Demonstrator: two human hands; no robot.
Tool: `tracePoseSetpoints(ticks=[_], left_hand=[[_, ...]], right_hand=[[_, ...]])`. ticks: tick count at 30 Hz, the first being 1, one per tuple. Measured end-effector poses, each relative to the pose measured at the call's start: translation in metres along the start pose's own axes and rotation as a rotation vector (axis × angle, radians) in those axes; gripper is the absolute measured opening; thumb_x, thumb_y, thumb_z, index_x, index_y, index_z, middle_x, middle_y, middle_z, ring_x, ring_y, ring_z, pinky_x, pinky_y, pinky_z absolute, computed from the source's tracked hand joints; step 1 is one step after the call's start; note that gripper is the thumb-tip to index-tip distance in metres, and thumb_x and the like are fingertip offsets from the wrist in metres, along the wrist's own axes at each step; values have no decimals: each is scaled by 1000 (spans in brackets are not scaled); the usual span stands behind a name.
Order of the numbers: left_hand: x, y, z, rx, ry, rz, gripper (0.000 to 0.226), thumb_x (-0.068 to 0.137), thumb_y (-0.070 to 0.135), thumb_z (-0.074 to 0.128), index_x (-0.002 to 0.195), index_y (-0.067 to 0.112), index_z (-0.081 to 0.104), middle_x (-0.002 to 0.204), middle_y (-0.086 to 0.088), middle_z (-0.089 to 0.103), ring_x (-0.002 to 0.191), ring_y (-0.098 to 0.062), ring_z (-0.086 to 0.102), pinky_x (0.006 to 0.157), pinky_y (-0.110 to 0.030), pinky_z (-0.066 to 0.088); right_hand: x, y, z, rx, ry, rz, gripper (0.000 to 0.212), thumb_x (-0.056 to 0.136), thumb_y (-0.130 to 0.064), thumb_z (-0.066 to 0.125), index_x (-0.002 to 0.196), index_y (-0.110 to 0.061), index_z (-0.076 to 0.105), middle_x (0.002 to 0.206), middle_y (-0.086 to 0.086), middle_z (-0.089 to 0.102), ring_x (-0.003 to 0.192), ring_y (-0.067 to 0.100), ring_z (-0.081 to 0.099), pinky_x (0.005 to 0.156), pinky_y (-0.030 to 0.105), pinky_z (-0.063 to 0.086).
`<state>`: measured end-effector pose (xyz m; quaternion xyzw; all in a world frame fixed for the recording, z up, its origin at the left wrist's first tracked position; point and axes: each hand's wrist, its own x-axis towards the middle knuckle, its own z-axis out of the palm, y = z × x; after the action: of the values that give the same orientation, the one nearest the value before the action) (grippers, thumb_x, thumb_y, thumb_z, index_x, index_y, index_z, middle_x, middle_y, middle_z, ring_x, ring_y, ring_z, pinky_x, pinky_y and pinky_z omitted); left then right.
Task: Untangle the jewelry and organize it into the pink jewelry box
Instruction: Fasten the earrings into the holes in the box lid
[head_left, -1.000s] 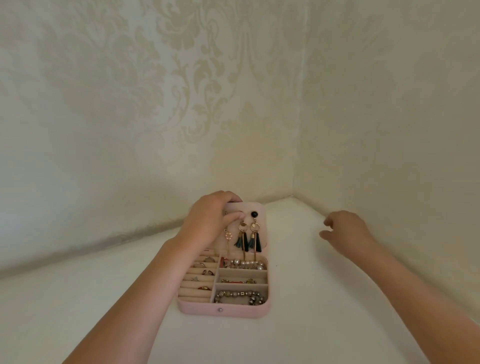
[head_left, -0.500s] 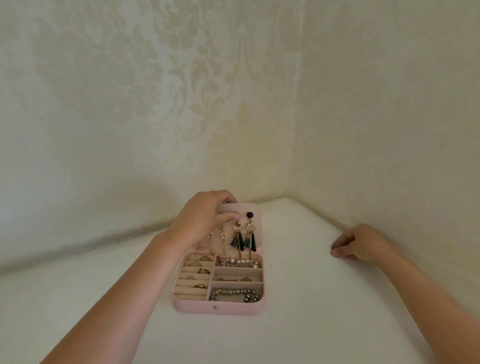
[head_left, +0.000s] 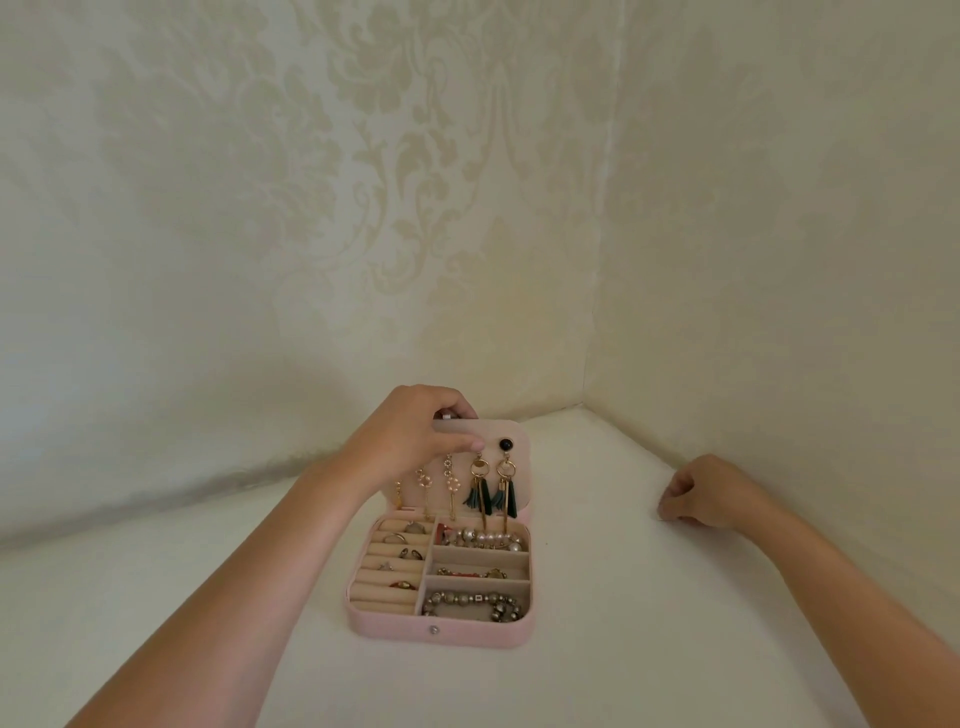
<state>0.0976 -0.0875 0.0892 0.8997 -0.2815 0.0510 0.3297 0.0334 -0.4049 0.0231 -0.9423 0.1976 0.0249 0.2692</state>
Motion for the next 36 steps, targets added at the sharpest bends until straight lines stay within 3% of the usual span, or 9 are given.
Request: tracePoseSetpoints(ticks=[5, 9, 16, 23, 30, 36], left_hand=[[-1, -1, 0, 9, -6, -6, 18, 72, 31, 79, 84, 31, 66, 79, 15, 59, 69, 2, 52, 57, -11, 34], [-3, -2, 1, -13, -10, -9, 16, 74, 30, 78, 83, 30, 65, 77, 15, 59, 64, 3, 51, 55, -12, 34], [-4, -4, 3, -31, 7, -11, 18, 73, 30, 79, 86, 28, 66, 77, 15, 61, 66, 5, 52, 58, -12, 36], [-5, -2, 5, -28, 30, -4, 19, 73, 28, 79, 85, 28, 65, 75, 18, 59, 61, 12, 50, 56, -10, 36], [-7, -4, 6, -67, 57, 13, 29, 71, 26, 80, 78, 43, 57, 79, 18, 61, 68, 14, 53, 60, -7, 38], [-6, -3, 6, -52, 63, 14, 28, 71, 27, 80, 78, 40, 56, 77, 17, 59, 68, 10, 53, 62, -9, 40]], right_hand=[[9, -28, -5, 377, 81, -165, 17, 73, 6, 70, 63, -3, 61, 62, 11, 68, 58, 19, 63, 63, 27, 52], [9, -68, -19, 744, -69, -300, 15, 74, 13, 69, 80, 1, 63, 75, 20, 65, 57, 16, 68, 57, 19, 56], [15, -136, -16, 646, -357, -509, 15, 75, 6, 72, 80, -4, 63, 75, 11, 71, 66, 14, 69, 59, 20, 55], [35, -164, 4, 607, -710, -498, 18, 84, 10, 59, 79, -8, 59, 63, -3, 68, 58, 6, 64, 55, 17, 51], [45, -164, 17, 672, -827, -509, 23, 85, 16, 52, 82, -6, 59, 64, -3, 69, 57, 4, 64, 51, 14, 49], [53, -156, 22, 714, -868, -505, 25, 85, 18, 49, 81, -5, 56, 60, -3, 67, 53, 3, 62, 49, 14, 48]])
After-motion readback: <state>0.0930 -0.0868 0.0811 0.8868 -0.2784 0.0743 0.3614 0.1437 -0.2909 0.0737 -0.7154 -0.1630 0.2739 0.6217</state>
